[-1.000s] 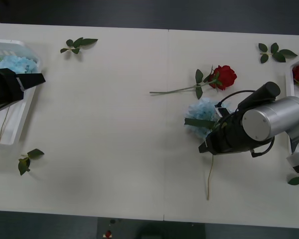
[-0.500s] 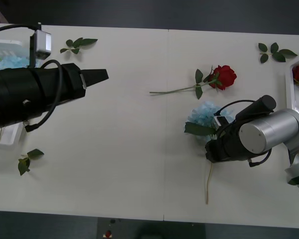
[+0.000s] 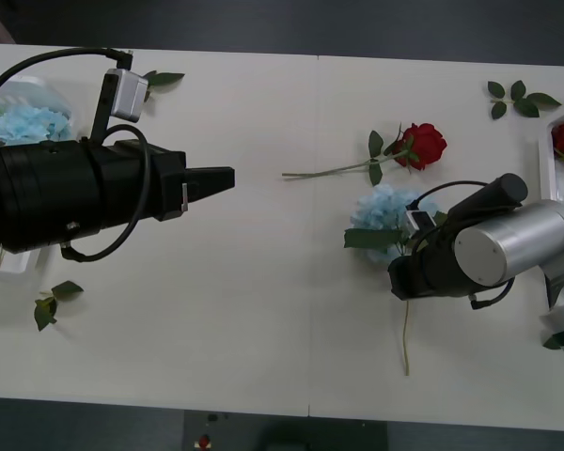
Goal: Put the red flowers into the right box and the blue flowers into the left box
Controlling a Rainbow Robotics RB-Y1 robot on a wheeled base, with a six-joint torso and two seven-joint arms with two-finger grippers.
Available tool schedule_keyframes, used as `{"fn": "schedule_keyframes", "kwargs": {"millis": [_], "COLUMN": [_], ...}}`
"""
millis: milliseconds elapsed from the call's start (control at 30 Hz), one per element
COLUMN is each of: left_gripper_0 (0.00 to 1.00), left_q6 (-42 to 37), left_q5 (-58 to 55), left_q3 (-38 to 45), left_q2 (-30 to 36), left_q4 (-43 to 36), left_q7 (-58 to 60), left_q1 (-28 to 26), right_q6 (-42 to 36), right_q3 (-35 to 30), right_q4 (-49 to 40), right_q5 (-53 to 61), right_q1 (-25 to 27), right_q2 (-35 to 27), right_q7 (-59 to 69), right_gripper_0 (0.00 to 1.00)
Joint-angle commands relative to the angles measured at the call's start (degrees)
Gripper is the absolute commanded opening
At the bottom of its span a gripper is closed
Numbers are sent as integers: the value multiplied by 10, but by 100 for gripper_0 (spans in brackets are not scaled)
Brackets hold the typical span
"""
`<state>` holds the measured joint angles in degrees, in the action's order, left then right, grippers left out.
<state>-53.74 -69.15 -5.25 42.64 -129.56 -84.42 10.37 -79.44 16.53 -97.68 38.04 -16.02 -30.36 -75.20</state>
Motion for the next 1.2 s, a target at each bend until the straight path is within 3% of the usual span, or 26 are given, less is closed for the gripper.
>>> {"fn": "schedule_keyframes", "kwargs": {"millis": [33, 233, 567, 867, 1200], "left_gripper_0": [100, 100, 100, 100, 100], "left_q6": [5, 5, 4, -9, 20], "left_q5": [-77, -179, -216, -238, -213], "left_q3": [21, 24, 25, 18, -33], "left_q2": [12, 12, 16, 15, -8], "left_q4": [15, 50, 52, 51, 35], "left_q7": [-96, -196, -196, -131, -36], "left_q1": [-2, -2, -6, -5, 26], "right_q6": [-14, -23, -24, -24, -13], "right_q3": [-33, -106, -194, -215, -215], "right_q4": [-73, -117, -115, -51, 8], "right_q5": [34, 159, 374, 533, 617], "right_q1": [-6, -29, -83, -160, -227], "right_q2": [-12, -7, 29, 60, 72], "right_q7": [-23, -123, -268, -268, -264], "right_gripper_0": [0, 0, 0, 0, 0]}}
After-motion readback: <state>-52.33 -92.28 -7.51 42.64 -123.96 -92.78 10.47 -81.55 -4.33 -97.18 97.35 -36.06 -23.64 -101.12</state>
